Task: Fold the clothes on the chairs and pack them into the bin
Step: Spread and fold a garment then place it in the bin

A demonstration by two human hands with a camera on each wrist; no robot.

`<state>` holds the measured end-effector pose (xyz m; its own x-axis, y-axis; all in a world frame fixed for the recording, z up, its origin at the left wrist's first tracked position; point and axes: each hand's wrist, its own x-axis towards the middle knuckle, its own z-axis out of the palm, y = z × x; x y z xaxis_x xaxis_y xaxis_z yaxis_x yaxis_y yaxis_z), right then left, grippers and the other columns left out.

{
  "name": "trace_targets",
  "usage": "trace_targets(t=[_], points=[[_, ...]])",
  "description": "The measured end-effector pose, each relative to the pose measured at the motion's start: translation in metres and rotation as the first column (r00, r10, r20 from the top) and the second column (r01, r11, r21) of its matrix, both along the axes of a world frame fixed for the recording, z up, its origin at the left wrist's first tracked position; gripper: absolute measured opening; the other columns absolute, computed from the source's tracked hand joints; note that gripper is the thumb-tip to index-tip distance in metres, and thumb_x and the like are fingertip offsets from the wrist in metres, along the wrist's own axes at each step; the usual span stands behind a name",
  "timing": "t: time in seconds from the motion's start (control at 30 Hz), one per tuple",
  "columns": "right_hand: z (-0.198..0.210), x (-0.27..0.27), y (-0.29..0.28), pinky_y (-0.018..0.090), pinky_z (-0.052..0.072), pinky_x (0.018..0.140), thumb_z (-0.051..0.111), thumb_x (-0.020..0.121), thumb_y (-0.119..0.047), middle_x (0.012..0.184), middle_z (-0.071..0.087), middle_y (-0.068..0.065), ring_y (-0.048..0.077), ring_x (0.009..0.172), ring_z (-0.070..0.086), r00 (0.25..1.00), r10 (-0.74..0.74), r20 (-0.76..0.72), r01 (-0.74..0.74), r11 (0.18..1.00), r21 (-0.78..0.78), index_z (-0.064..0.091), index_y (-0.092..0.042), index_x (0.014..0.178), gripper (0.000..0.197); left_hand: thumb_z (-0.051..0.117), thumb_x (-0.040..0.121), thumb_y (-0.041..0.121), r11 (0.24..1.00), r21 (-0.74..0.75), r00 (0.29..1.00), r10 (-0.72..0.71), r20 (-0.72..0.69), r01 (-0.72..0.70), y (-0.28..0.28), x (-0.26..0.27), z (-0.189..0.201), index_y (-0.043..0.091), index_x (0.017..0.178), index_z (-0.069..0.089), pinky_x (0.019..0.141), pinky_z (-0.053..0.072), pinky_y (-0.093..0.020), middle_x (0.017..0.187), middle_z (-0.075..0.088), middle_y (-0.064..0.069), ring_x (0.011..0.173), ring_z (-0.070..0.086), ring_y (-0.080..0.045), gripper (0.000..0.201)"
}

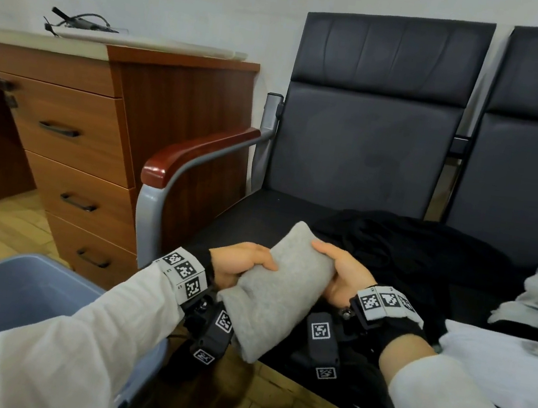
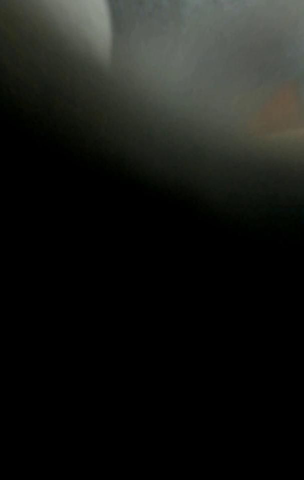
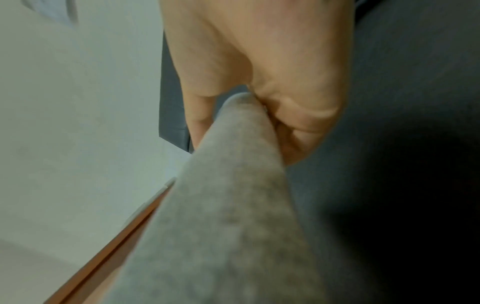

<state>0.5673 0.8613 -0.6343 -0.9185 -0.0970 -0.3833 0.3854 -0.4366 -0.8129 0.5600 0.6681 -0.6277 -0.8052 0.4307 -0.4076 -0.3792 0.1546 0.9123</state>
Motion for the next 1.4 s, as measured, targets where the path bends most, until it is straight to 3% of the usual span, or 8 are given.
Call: trace_targets(t=[0.2,0.33,0.43,0.8,0.93,1.07,1.27,1.4], points=[[-0.007,-0.011,0.014,0.037,0.054,0.076,0.074,0.079,-0.01,0.11,0.065,0.012,0.025,0.096,0.063,0.945,-0.298,-0.136,0.317,0.936,0.153,0.059,-0.008,0.122,0.045,0.07,0.083,0.024,0.959,-0.23,0.984,-0.151,0.091,0.168,-0.003,0.001,-0.011,0.003,0.126,0.053,0.1,0.047,-0.044,0.124,0.062,-0.016,0.115,0.059,-0.03,0.051],[-0.015,-0.02,0.023,0.045,0.049,0.097,0.077,0.076,-0.012,0.121,0.061,0.011,0.029,0.111,0.059,0.874,-0.461,-0.155,0.481,0.866,0.14,0.055,-0.011,0.131,0.059,0.069,0.084,0.027,0.907,-0.393,0.988,-0.143,0.056,0.153,-0.019,0.008,-0.008,0.015,0.099,0.064,0.07,0.052,-0.024,0.095,0.066,-0.003,0.085,0.062,-0.014,0.02],[-0.018,-0.025,0.022,0.042,0.05,0.093,0.075,0.073,-0.01,0.117,0.065,0.019,0.026,0.103,0.062,0.865,-0.482,-0.139,0.496,0.863,0.098,0.062,0.0,0.116,0.046,0.064,0.088,0.018,0.948,-0.318,1.0,0.005,0.015,0.0,-0.035,0.01,-0.006,0.016,0.084,0.062,0.073,0.049,-0.025,0.09,0.065,-0.004,0.082,0.062,-0.014,0.005],[-0.016,-0.035,-0.025,0.04,0.052,0.087,0.069,0.079,-0.011,0.121,0.064,0.017,0.029,0.108,0.063,0.973,0.124,-0.197,-0.072,0.965,0.25,0.059,-0.01,0.126,0.048,0.056,0.092,0.01,0.896,-0.125,0.904,0.415,-0.103,-0.426,-0.114,0.035,0.011,0.008,0.09,0.058,0.076,0.053,-0.035,0.098,0.056,-0.013,0.094,0.056,-0.025,0.003],[-0.007,-0.023,-0.069,0.042,0.047,0.097,0.073,0.077,-0.007,0.12,0.057,0.005,0.022,0.108,0.058,0.916,0.222,-0.334,-0.016,0.853,0.522,0.034,-0.024,0.143,0.078,0.047,0.098,0.012,0.843,-0.179,0.861,0.485,-0.149,-0.506,-0.153,0.061,0.017,0.007,0.092,0.055,0.054,0.05,-0.028,0.088,0.052,-0.01,0.073,0.052,-0.02,0.011],[-0.004,-0.003,-0.128,0.037,0.042,0.098,0.071,0.078,-0.005,0.115,0.053,-0.005,0.016,0.112,0.051,0.805,0.384,-0.452,0.008,0.755,0.656,0.027,-0.028,0.145,0.083,0.049,0.097,0.019,0.784,-0.227,0.816,0.56,-0.142,-0.578,-0.205,0.093,-0.001,0.007,0.112,0.055,0.066,0.05,-0.031,0.094,0.057,-0.007,0.081,0.056,-0.02,0.02],[-0.025,0.022,-0.215,0.032,0.043,0.09,0.07,0.081,-0.011,0.112,0.053,-0.011,0.012,0.106,0.052,0.655,0.622,-0.429,-0.018,0.58,0.815,0.022,-0.03,0.146,0.082,0.045,0.099,0.01,0.654,-0.298,0.704,0.703,-0.102,-0.696,-0.263,0.143,-0.046,0.005,0.084,0.051,0.036,0.04,-0.019,0.04,0.047,0.001,0.032,0.045,-0.009,0.016],[-0.053,0.031,-0.261,0.04,0.043,0.097,0.07,0.083,-0.018,0.113,0.058,-0.003,0.019,0.107,0.055,0.575,0.759,-0.305,-0.028,0.391,0.92,0.023,-0.026,0.145,0.078,0.054,0.094,0.014,0.574,-0.476,0.673,0.738,-0.051,-0.666,-0.294,0.159,-0.09,0.006,0.088,0.054,0.049,0.049,-0.029,0.061,0.051,-0.006,0.049,0.052,-0.018,0.011]])
